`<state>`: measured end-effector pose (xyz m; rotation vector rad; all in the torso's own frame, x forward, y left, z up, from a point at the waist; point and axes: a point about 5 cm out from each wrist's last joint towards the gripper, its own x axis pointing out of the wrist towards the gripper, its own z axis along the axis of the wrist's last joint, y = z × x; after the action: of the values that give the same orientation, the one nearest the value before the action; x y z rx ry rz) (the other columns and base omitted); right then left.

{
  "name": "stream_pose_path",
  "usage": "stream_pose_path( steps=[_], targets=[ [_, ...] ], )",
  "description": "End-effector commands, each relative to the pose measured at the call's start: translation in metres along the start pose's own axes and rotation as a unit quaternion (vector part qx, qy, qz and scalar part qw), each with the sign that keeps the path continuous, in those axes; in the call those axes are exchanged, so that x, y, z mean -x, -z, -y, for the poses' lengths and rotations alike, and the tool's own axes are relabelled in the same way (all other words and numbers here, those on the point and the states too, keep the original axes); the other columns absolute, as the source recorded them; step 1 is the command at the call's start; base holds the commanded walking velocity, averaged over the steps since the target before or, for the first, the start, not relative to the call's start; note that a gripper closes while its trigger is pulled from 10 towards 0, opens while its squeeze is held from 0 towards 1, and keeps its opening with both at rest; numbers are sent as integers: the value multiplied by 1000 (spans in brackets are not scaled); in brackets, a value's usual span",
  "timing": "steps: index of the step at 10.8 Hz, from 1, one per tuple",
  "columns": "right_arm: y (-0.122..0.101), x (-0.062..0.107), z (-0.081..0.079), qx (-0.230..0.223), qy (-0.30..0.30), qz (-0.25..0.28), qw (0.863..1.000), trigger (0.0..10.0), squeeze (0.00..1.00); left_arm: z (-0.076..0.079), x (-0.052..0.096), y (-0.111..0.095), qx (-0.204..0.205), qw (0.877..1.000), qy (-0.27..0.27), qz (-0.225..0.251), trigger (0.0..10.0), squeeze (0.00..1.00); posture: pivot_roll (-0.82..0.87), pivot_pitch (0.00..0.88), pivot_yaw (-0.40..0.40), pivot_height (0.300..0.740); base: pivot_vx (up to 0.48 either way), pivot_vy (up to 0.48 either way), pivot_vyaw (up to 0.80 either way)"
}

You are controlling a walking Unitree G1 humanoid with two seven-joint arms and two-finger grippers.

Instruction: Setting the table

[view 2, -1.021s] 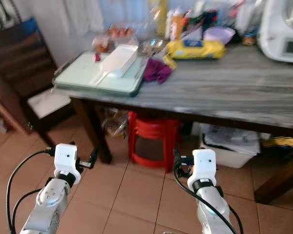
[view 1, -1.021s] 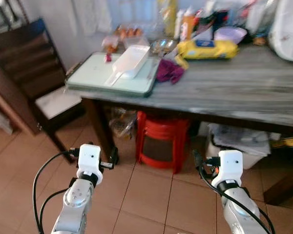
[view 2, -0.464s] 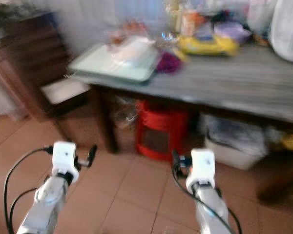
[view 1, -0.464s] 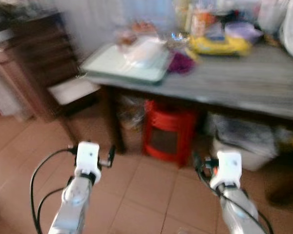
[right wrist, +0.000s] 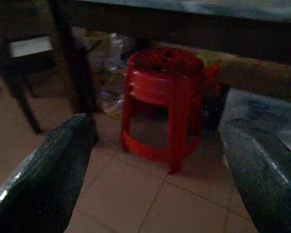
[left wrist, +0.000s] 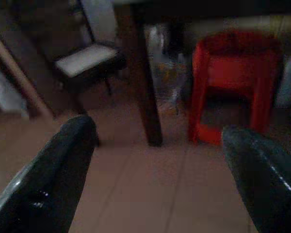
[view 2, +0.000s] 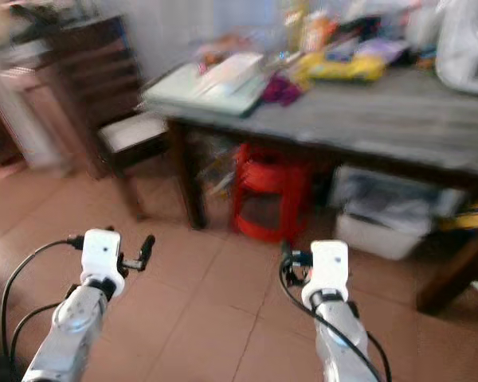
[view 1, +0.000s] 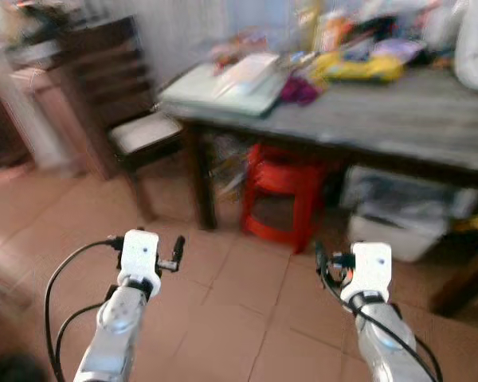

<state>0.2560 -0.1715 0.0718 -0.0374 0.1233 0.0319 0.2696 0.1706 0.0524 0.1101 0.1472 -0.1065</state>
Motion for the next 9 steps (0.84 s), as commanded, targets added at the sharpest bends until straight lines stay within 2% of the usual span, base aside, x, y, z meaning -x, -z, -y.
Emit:
stream_pose_path(
  steps=[1,2,3,6,9],
  targets=[
    [2,2,6,0,14,-3,1000,10000,0,-2,-2,-4,-5,1000,0,5,10000,0,-189,34,71,740,-285,0,0],
    [2,2,7,3,18,-3,1000,10000,0,-2,-2,-8,-4,1000,-2,16,10000,0,-186,33,70,740,0,0,0],
    [2,2,6,7,19,-1,1000,10000,0,-4,-2,-13,26,999,0,33,10000,0,-185,33,69,740,0,0,0],
    [1,0,7,11,21,-2,1000,10000,0,-5,1,-13,22,999,10,36,10000,0,-177,37,70,740,0,0,0],
    [1,1,7,12,24,-2,1000,10000,0,-4,2,-12,25,999,16,34,10000,0,-178,43,72,740,0,-421,-621]
  ],
)
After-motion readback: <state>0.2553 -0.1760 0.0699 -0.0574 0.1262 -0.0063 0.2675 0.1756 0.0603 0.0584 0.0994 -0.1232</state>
